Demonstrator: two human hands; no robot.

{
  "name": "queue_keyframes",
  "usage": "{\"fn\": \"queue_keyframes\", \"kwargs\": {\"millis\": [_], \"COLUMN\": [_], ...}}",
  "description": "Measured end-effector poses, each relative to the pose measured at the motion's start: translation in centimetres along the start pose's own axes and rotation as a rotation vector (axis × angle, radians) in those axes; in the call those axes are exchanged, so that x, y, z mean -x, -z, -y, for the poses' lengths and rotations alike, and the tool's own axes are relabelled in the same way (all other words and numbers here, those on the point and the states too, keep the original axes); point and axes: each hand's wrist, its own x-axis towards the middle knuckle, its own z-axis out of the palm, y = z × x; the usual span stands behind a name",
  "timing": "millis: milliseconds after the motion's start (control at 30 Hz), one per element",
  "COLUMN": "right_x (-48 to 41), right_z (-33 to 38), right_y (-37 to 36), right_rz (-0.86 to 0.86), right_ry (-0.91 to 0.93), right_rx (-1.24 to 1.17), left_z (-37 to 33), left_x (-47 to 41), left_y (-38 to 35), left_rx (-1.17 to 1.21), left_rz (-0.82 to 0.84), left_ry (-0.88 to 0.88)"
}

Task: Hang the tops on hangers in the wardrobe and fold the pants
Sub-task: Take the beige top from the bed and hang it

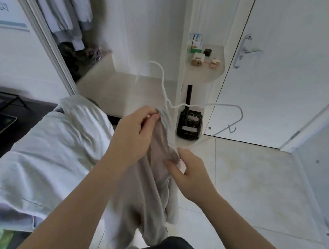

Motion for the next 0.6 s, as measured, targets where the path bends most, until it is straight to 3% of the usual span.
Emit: {"fn": "queue_keyframes", "kwargs": {"millis": [133, 367, 500, 600], "right_x": [0.9, 0.7, 1.1, 1.0], "right_z": [-1.7, -6.6, -9.5, -11.4], "right_y": [-0.5, -1.1, -0.1, 1.4], "right_rz": [0.239, 0.609, 0.645, 0.514], "right_ry": [-0.144, -0.314, -0.390, -0.359], "right_rx": [-0.166, 0.075, 0.441, 0.603], "left_z": [1.7, 3.0, 4.2, 5.3], "left_x": [0.4, 1.2, 1.3, 1.9], "left_y": [0.3, 0.7, 2.1, 3.1], "left_rx": [-0.019, 0.007, 0.009, -0.014], "left_rz": [-0.012, -0.022, 0.030, 0.126], "left_ry": [0.038, 0.060, 0.111, 0.142]}}
